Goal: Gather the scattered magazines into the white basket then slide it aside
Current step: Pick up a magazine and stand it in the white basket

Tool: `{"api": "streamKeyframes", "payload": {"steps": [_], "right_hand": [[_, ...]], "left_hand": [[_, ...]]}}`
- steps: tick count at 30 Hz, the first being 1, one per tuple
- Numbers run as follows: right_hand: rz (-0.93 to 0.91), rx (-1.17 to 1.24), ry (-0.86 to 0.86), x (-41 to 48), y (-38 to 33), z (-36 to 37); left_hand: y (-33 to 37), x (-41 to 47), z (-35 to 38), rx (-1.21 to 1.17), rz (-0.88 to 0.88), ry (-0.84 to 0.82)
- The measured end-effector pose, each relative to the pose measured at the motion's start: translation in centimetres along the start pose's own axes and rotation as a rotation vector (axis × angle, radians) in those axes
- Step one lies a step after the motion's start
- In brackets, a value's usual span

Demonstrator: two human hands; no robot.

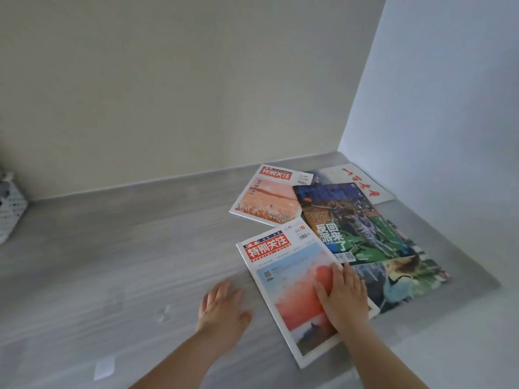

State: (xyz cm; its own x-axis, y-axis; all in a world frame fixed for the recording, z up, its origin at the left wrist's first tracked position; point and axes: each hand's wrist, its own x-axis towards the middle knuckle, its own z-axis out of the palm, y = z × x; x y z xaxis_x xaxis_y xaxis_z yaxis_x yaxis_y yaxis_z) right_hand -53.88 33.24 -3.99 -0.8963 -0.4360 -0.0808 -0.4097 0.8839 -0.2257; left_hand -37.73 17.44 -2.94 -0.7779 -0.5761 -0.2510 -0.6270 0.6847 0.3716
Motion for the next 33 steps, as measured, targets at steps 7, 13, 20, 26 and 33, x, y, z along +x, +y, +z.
{"api": "streamKeyframes", "payload": {"steps": [7,13,20,26,33], "right_hand": [[-0.020,0.030,-0.010,0.3,0.7,0.5],[-0.009,0.097,0.025,0.2,0.7,0.4],[0.067,0.328,0.061,-0.1,0.4,-0.7],[0.125,0.895,-0.016,0.8,-2.5,-4.0],[0.021,1.042,-0.051,1.0,-11.3,-6.2]], "left_hand": [[4.8,0.9,1.2,-0.200,-0.158,0.058],[7.4,0.9,0.2,-0.912,-0.279,0.049],[7.9,-0.2,-0.3,-1.056,-0.223,-0.115],[5.3,-0.8,-4.4,-1.019,-0.002,-0.036],[-3.6,-2.0,-10.9,-0.937,0.051,0.129]]}}
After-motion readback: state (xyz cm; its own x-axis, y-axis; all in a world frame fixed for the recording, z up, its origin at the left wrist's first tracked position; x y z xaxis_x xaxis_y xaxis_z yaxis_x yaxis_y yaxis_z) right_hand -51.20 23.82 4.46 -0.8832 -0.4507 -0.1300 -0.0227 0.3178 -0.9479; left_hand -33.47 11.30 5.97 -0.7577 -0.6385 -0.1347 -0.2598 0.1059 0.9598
